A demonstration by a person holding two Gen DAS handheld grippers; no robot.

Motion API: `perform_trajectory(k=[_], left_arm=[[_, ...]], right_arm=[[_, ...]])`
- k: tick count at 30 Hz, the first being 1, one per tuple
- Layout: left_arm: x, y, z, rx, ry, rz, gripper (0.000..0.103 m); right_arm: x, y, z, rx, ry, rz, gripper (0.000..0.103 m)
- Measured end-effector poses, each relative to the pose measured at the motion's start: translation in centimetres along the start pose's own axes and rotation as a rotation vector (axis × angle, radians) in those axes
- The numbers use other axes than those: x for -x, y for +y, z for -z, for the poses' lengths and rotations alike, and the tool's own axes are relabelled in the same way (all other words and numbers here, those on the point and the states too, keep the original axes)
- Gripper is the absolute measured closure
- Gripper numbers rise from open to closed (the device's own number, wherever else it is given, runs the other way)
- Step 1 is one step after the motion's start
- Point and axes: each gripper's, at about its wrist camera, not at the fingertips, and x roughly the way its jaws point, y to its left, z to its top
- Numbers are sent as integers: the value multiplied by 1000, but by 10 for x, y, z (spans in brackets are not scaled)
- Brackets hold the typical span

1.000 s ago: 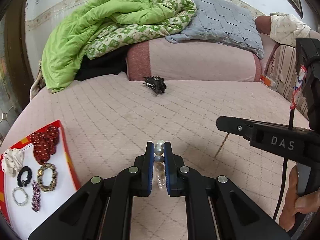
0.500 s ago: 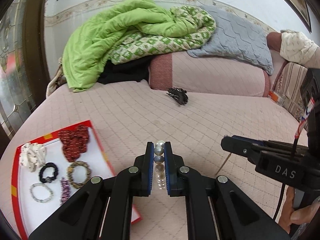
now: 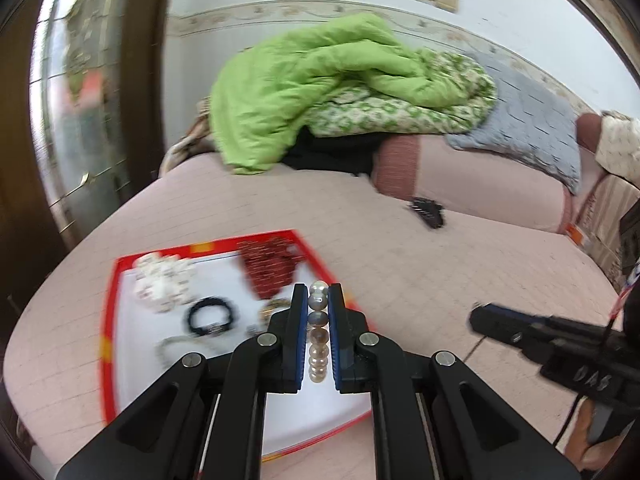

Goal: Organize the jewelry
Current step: 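Carry the pearl bracelet and pearl pendant chain into the red box lid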

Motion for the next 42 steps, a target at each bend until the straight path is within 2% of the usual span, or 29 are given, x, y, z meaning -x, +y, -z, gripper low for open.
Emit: perform_trajectory(k=[10,16,25,42], left_arm=[[19,90,27,135,55,-93,94],[13,118,39,179,107,-108,94],[-4,125,48,199,166,-90,94],[-28,103,55,144,251,-60,94]], right_arm=[[-19,66,3,68,46,-77,82],[-44,100,16,97,112,-118,82],[-73,117,31,126,176,-91,82],[-106,79,40,76,228,34,82]])
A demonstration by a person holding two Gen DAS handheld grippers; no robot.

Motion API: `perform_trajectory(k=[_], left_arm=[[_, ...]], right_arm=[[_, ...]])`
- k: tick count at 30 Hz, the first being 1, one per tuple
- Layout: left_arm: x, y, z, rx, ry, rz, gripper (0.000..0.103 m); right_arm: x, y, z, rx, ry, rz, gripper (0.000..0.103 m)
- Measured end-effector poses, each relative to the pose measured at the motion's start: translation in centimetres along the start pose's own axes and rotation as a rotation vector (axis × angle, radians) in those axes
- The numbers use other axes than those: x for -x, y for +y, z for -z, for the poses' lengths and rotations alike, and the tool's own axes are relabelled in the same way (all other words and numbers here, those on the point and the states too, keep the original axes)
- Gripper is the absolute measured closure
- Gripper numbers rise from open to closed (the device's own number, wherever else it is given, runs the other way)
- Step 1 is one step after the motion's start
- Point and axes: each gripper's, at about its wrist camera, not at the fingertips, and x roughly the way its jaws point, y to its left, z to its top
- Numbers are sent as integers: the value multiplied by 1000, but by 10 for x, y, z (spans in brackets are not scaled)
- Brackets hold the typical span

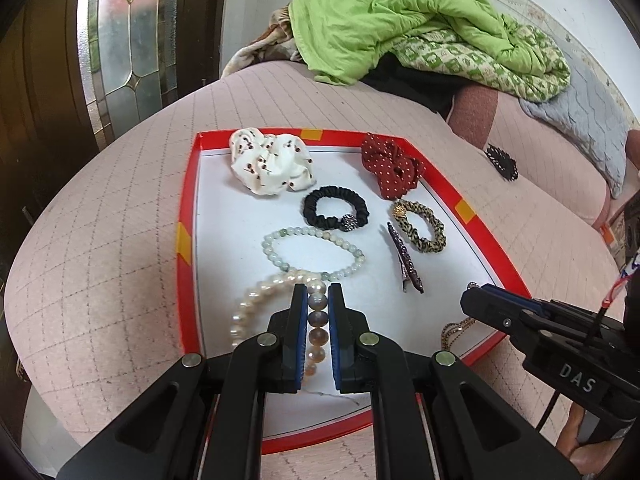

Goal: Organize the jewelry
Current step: 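Carry the pearl bracelet and pearl pendant chain into the red box lid, then open left tool to release pearl bracelet while right tool releases pendant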

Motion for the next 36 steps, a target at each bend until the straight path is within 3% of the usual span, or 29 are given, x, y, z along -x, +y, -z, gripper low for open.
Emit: perform_trajectory(k=[36], left_arm=[[-24,-16,-2,-45,60,-28,93]], right_arm=[[-22,-25,-5,-34,36,68,81]])
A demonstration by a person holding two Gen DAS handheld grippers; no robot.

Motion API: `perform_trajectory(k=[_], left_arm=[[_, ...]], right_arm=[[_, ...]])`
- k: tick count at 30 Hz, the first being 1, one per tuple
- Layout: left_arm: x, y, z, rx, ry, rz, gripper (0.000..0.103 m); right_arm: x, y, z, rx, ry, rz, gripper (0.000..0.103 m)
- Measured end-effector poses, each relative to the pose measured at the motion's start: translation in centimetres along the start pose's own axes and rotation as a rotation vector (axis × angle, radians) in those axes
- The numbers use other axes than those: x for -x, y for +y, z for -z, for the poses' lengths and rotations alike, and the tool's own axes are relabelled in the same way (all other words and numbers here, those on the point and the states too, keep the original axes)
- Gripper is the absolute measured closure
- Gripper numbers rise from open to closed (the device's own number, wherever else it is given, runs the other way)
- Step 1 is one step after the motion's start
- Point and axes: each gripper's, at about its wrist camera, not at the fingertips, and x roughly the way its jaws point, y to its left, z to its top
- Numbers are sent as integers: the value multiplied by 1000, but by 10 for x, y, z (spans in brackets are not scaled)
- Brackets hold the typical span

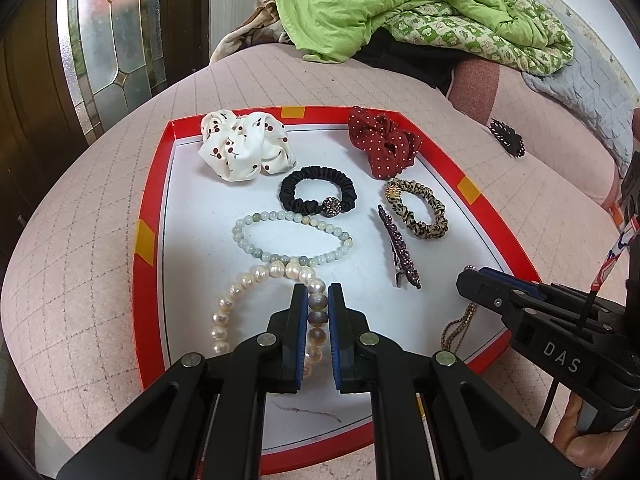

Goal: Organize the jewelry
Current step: 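Open left tool to release pearl bracelet while right tool releases pendant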

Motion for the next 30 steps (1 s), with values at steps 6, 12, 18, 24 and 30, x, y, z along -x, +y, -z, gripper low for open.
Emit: perform_trajectory(k=[6,12,18,24,30], left_arm=[[0,-1,1,-8,-1,-11,91],[2,-1,0,-14,-12,-16,80],[6,-2,1,-25,-25,-32,64],[6,-2,1,-21,-25,-47,58],[14,-1,-1,0,-68,-72,37]], right_arm=[[0,-2,-1,-9,4,-2,81],[3,-2,0,-15,4,-7,78],[10,-3,-1,-23,-4,-8,65],[15,-4,0,-25,-9,0,60],[29,-5,0,-11,-29,17,49]])
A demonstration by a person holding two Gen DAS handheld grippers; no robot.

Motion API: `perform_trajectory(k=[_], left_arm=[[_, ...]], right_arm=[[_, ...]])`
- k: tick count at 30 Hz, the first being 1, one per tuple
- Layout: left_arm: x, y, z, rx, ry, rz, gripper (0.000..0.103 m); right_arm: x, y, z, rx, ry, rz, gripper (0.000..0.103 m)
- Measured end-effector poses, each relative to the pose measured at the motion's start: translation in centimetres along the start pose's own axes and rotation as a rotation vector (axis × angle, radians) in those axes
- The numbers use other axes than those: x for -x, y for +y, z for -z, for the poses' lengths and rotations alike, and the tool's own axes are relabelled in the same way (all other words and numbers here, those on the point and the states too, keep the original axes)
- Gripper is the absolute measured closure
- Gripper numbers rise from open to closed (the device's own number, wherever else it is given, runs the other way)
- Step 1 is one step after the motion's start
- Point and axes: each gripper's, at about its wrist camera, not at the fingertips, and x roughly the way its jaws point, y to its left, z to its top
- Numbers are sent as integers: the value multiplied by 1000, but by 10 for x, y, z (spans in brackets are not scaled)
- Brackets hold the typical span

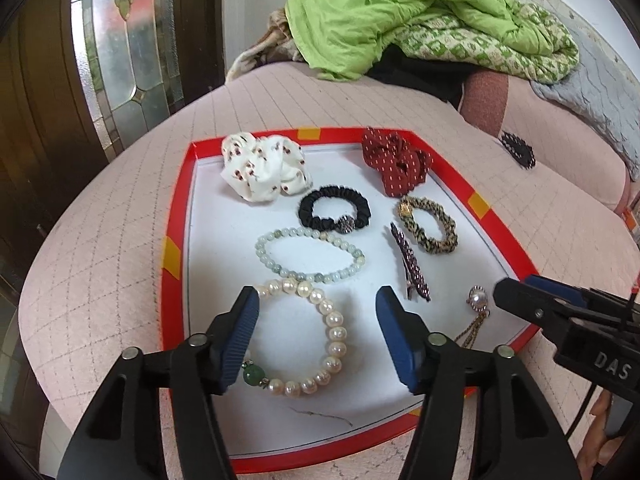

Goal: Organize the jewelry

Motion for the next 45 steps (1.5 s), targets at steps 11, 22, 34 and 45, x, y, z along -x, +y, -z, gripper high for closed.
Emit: perform_trajectory(k=[11,22,34,45], left_arm=[[9,1,8,19,-27,-65,13],[33,0,23,33,-55,-96,3],[114,12,51,161,-205,-138,3],[157,-22,79,144,-236,-291,3]], right_arm=[[31,0,9,21,-20,24,25],[59,14,34,88,-42,86,13],[104,28,74,183,-128,161,11],[166,27,119,326,-288,213,7]])
